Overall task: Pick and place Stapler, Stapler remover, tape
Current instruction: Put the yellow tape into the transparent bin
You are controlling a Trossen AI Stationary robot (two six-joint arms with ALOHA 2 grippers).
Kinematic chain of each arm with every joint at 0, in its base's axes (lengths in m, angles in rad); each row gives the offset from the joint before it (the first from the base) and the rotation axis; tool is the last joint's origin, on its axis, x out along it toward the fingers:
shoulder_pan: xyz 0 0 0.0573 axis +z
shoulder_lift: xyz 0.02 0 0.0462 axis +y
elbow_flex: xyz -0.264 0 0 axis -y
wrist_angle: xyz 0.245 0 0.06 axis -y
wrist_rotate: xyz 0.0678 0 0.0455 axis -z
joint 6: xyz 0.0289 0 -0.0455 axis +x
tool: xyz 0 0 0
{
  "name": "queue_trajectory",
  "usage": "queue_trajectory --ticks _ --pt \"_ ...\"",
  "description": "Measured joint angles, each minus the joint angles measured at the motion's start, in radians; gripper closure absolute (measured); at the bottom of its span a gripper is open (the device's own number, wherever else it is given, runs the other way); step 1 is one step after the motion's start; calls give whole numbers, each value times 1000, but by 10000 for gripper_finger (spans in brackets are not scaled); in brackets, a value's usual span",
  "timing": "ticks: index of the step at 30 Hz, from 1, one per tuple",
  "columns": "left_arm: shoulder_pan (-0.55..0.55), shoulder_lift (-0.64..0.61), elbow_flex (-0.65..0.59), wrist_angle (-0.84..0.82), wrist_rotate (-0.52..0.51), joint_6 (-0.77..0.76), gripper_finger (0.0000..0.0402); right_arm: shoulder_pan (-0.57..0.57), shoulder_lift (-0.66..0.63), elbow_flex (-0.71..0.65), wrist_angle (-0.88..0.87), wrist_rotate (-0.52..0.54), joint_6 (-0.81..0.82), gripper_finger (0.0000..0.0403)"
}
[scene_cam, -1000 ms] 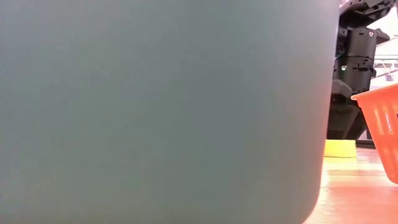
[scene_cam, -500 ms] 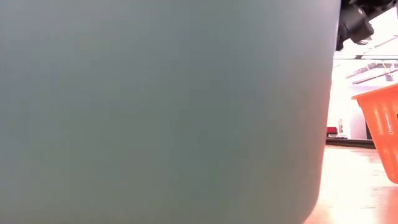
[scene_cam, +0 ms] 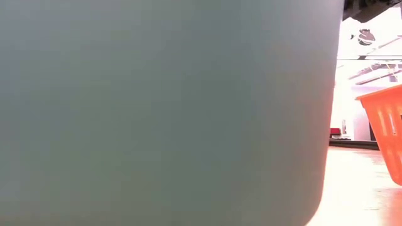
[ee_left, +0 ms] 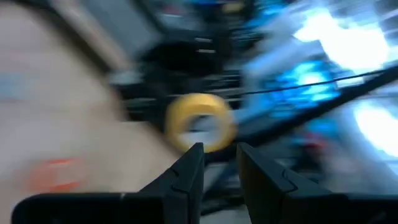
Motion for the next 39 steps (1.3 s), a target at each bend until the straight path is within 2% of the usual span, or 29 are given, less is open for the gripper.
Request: queue_trajectory --ticks 3,6,8,15,22,29,39 --pt "6 51 -103 290 90 -124 304 0 1 0 -33 58 -26 372" --pt "3 107 -137 397 101 -204 304 0 1 0 -86 122 -58 372" --pt "-5 128 -137 410 99 -229 304 0 1 0 -122 158 -74 372" --pt "-4 143 -134 379 57 -242 298 0 1 0 -148 165 -82 372" --pt "9 144 -134 364 53 -246 240 0 1 0 -145 185 -77 372" --pt "23 172 -131 427 80 -265 191 0 1 0 -143 193 -77 369" --pt "43 210 -133 471 105 -279 187 0 1 0 -139 211 -76 369"
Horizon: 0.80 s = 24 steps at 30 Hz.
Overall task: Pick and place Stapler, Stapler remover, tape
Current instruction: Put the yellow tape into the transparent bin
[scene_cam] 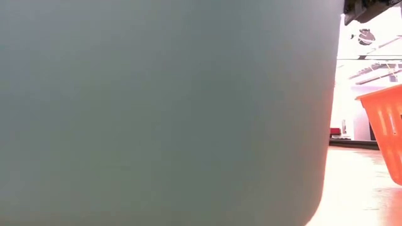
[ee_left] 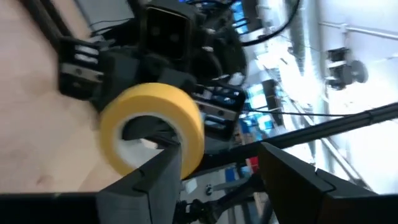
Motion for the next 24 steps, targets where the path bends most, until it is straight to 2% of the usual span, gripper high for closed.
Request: queue_trajectory --ticks 7,24 --pt "-1 43 0 76 36 -45 190 0 -3 -1 4 -1 1 370" --pt "13 43 1 51 54 -9 190 8 0 -2 19 3 -2 369"
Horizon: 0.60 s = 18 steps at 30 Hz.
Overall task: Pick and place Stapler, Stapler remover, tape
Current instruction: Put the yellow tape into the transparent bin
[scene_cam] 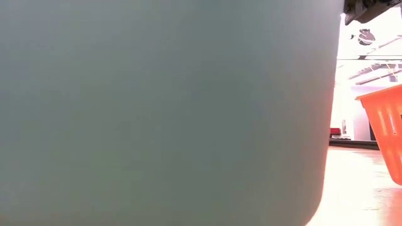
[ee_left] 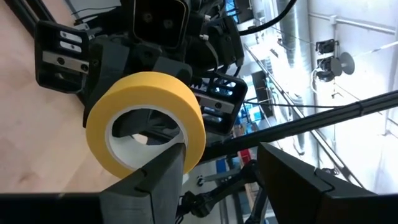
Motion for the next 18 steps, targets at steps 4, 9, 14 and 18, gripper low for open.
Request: queue_trajectory --ticks 4,9,14,18 --pt "2 1 0 -12 -15 13 190 0 0 0 14 -4 4 368" --pt "3 4 -2 -40 -19 25 190 4 1 1 37 -7 4 369" --pt "3 4 -2 -32 -26 25 190 5 0 2 21 -7 8 369" --pt "3 4 -2 -21 -33 22 190 5 0 2 -12 -6 15 369"
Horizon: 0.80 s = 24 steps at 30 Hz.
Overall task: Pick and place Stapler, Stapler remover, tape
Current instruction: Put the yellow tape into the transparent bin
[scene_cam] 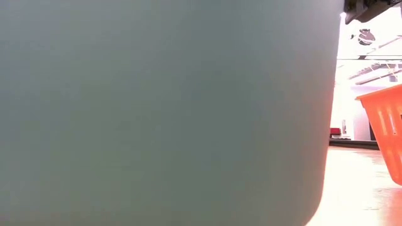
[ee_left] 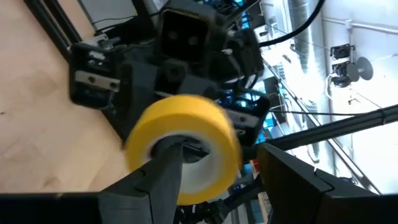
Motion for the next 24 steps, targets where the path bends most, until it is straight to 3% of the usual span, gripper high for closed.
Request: queue_trajectory --ticks 24 --pt "-1 -1 0 38 -27 -28 190 0 7 0 -19 56 -11 369"
